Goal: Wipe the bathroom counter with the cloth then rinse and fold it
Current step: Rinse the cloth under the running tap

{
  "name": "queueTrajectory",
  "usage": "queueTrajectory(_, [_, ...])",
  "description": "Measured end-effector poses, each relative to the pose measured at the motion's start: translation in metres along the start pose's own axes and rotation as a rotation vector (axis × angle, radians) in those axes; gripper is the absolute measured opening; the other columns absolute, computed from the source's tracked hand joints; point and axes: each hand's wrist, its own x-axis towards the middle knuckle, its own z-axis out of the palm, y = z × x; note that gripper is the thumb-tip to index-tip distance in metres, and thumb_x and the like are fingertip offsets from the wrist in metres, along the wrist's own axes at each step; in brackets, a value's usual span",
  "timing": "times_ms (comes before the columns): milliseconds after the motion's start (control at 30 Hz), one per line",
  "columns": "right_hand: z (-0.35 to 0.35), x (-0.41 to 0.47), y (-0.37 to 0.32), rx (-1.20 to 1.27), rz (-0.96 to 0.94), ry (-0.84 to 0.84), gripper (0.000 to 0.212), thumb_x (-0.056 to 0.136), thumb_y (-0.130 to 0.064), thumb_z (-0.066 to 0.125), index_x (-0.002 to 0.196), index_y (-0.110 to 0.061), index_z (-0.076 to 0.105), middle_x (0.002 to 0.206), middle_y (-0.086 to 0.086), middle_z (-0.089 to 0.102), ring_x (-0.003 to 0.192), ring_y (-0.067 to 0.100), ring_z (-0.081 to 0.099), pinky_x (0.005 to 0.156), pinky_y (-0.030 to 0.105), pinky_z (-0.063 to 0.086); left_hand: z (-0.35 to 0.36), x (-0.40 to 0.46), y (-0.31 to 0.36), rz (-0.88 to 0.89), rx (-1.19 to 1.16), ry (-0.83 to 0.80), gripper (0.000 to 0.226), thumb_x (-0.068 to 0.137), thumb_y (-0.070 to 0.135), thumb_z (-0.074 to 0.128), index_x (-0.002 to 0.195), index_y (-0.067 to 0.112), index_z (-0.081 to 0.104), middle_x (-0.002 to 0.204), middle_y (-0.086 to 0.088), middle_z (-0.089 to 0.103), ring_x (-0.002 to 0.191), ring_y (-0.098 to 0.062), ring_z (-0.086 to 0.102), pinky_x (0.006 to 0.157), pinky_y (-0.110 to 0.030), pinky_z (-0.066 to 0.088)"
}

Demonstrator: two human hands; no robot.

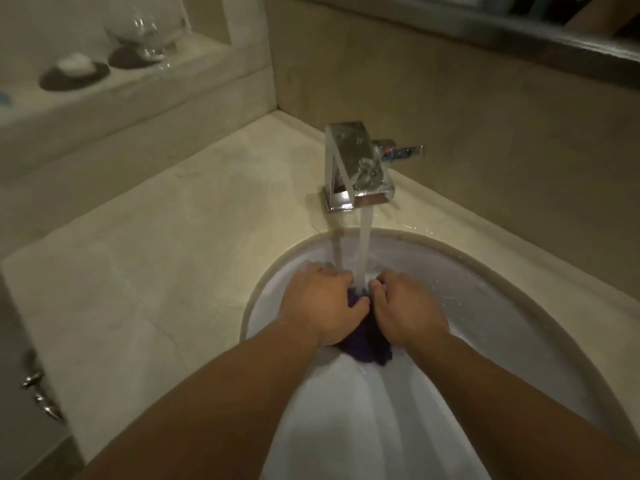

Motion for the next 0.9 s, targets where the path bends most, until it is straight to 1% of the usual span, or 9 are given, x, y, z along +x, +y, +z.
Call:
queueTrajectory(67, [-0.030,-0.006,-0.014,-0.042,0.028,-0.127,0.040,0.104,-0.045,0.028,0.113,-0.021,0.058,0.110,0.008,0.064,0.099,0.028,0.060,0.091,0.044,0.050,-0.029,-0.003,0.003,0.039,0.001,-0.056,0.041,0.090,0.059,0.045,0.112,0.030,0.064,0.113,-0.001,0.066,0.111,-0.024,0.055,0.094,-0.038,0.043])
queueTrajectory(133, [-0.063,-0.011,-0.027,-0.094,0.049,-0.256,0.042,0.105,-0.044,0.030,0.123,-0.019,0.058,0.123,0.012,0.063,0.112,0.031,0.059,0.096,0.042,0.048,-0.063,-0.007,0.011,0.104,0.051,-0.098,0.045,0.091,0.058,0.046,0.121,0.029,0.063,0.122,-0.003,0.066,0.115,-0.026,0.057,0.096,-0.036,0.044])
queueTrajectory(200, [-0.094,-0.014,-0.035,-0.154,0.065,-0.323,0.044,0.104,-0.043,0.032,0.130,-0.018,0.057,0.134,0.012,0.060,0.121,0.031,0.056,0.101,0.042,0.046,-0.095,-0.010,0.021,0.168,0.079,-0.132,0.047,0.092,0.057,0.047,0.128,0.029,0.061,0.130,-0.003,0.064,0.119,-0.026,0.057,0.097,-0.036,0.044])
queueTrajectory(267, [-0.114,-0.017,-0.043,-0.221,0.046,-0.369,0.043,0.103,-0.039,0.035,0.131,-0.017,0.059,0.138,0.011,0.059,0.123,0.030,0.056,0.103,0.042,0.046,-0.113,-0.012,0.028,0.188,0.073,-0.200,0.049,0.094,0.059,0.045,0.131,0.031,0.059,0.132,-0.002,0.063,0.119,-0.025,0.058,0.097,-0.036,0.046])
queueTrajectory(400, [-0.173,-0.040,-0.062,-0.246,0.106,-0.359,0.042,0.104,-0.035,0.036,0.132,-0.015,0.060,0.135,0.010,0.060,0.119,0.028,0.057,0.096,0.037,0.046,-0.164,-0.019,0.043,0.262,0.057,-0.323,0.051,0.095,0.060,0.043,0.133,0.031,0.058,0.133,0.000,0.063,0.119,-0.022,0.058,0.100,-0.038,0.048])
queueTrajectory(533, [-0.202,-0.064,-0.072,-0.193,0.191,-0.361,0.042,0.101,-0.040,0.039,0.127,-0.017,0.062,0.128,0.009,0.063,0.101,0.027,0.056,0.087,0.036,0.047,-0.212,-0.032,0.049,0.294,0.037,-0.357,0.050,0.094,0.061,0.048,0.132,0.030,0.057,0.127,0.001,0.064,0.113,-0.020,0.059,0.098,-0.037,0.048])
queueTrajectory(667, [-0.233,-0.087,-0.075,-0.128,0.244,-0.326,0.043,0.099,-0.040,0.040,0.128,-0.018,0.062,0.132,0.008,0.062,0.112,0.029,0.059,0.093,0.036,0.048,-0.242,-0.036,0.054,0.302,0.036,-0.332,0.045,0.093,0.058,0.050,0.129,0.032,0.060,0.127,0.002,0.064,0.109,-0.018,0.060,0.095,-0.036,0.049])
queueTrajectory(767, [-0.253,-0.105,-0.072,-0.054,0.288,-0.280,0.042,0.100,-0.041,0.042,0.128,-0.018,0.063,0.132,0.007,0.063,0.115,0.029,0.059,0.094,0.036,0.048,-0.255,-0.038,0.060,0.313,0.030,-0.326,0.044,0.094,0.058,0.049,0.127,0.032,0.061,0.128,0.003,0.065,0.111,-0.019,0.060,0.096,-0.035,0.049])
queueTrajectory(900, [-0.264,-0.122,-0.057,0.030,0.362,-0.302,0.041,0.099,-0.039,0.043,0.128,-0.018,0.062,0.135,0.008,0.062,0.119,0.029,0.058,0.095,0.034,0.046,-0.269,-0.039,0.064,0.327,0.072,-0.340,0.043,0.095,0.059,0.049,0.125,0.031,0.061,0.126,0.003,0.065,0.110,-0.019,0.061,0.093,-0.032,0.048])
